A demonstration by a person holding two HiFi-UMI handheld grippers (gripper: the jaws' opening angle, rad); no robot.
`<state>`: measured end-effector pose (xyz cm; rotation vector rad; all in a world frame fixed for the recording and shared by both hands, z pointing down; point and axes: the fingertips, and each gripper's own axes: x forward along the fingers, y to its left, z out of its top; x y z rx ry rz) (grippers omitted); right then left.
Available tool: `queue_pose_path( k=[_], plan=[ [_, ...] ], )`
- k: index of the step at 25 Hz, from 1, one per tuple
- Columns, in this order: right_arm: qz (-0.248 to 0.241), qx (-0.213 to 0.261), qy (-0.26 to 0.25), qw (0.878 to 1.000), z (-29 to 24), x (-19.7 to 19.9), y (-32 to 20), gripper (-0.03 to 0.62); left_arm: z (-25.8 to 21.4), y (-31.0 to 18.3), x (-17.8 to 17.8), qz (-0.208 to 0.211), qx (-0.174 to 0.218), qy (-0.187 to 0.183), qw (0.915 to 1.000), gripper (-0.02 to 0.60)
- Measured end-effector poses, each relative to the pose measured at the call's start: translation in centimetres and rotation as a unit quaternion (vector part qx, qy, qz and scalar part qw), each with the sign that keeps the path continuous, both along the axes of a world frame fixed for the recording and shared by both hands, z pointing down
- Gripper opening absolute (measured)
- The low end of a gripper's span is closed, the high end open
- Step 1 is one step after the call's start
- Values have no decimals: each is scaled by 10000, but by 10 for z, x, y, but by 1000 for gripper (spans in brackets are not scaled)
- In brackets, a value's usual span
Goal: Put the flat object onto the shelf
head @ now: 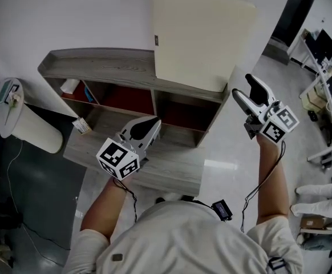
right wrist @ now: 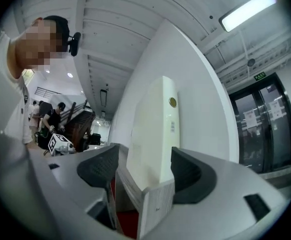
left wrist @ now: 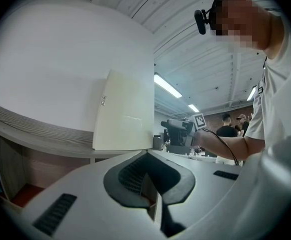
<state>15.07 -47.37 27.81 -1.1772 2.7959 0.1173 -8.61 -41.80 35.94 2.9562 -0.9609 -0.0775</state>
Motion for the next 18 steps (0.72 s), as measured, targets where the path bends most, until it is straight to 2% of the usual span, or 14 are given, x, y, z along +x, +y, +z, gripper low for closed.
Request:
queue_pose_path(
  k=[3, 7, 10, 13, 16, 18],
  plan=[
    [248, 5, 112, 9996, 16, -9, 23, 319, 2, 14, -3, 41, 13, -13, 10000, 14],
    [165, -33, 186, 9997, 33, -33, 63, 307, 4, 33, -7, 95, 13, -25, 10000, 15],
    [236, -60, 292, 9993, 51, -52, 86, 216, 8, 44, -8, 143, 10, -41, 9999, 14],
    [386, 3, 365, 9986, 64, -65, 105, 159, 13, 52, -6, 171, 6, -52, 9998, 14],
    [537, 115, 209, 9983, 68, -67, 123, 71, 18, 61, 0, 187, -23, -52, 9998, 15],
    [565, 71, 148, 9983, 72, -66, 133, 42, 18, 69, 7, 192, -14, -68, 9998, 14]
  ],
)
